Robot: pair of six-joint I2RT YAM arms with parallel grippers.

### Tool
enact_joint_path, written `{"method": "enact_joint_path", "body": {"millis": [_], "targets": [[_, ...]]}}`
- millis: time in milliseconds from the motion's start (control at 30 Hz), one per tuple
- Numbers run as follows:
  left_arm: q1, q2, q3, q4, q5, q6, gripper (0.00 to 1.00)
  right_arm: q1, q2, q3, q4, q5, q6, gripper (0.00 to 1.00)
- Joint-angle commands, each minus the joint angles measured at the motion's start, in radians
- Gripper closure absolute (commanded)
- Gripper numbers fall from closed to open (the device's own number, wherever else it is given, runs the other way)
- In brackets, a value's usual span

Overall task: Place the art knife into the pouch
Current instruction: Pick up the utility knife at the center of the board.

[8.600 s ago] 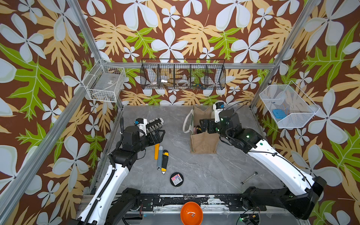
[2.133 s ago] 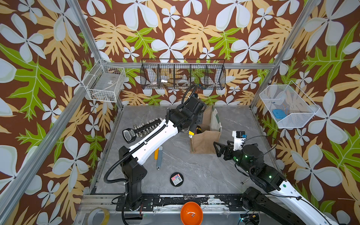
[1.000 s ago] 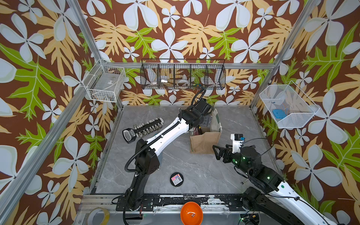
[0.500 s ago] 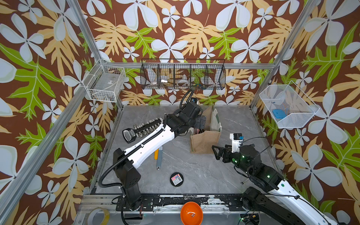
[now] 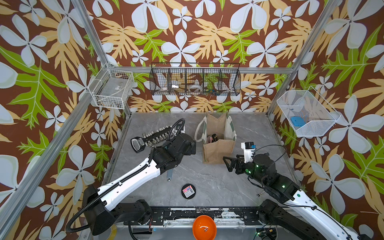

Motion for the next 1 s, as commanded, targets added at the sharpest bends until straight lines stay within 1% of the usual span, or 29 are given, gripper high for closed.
{"method": "enact_joint_path", "body": {"millis": [0,167,333,533,633,867,967], "targets": [[0.028,-0.026,-0.083,-0.039,-0.111,-0.094,0.00,0.002,0.012,0.001,0.036,-0.017,-0.019,0.02],[0.096,-0.059,-0.252,0.045,-0.014,-0.125,0.00,0.001,0.021,0.017,0.028,-0.016,-0.028,0.02],[0.161,-0.027,-0.348,0.155,0.111,-0.106,0.00,0.002,0.009,0.010,0.047,-0.030,-0.023,0.02],[0.213,0.034,-0.382,0.237,0.212,-0.080,0.00,0.001,0.004,-0.019,0.070,-0.032,-0.012,0.02],[0.239,0.063,-0.394,0.264,0.249,-0.074,0.02,0.001,0.009,-0.029,0.084,-0.032,-0.007,0.02],[0.266,0.146,-0.398,0.296,0.298,-0.056,0.09,0.002,0.020,-0.032,0.093,-0.018,-0.018,0.02],[0.273,0.198,-0.383,0.293,0.292,-0.055,0.16,0.001,0.026,-0.033,0.088,-0.003,-0.022,0.02]]}}
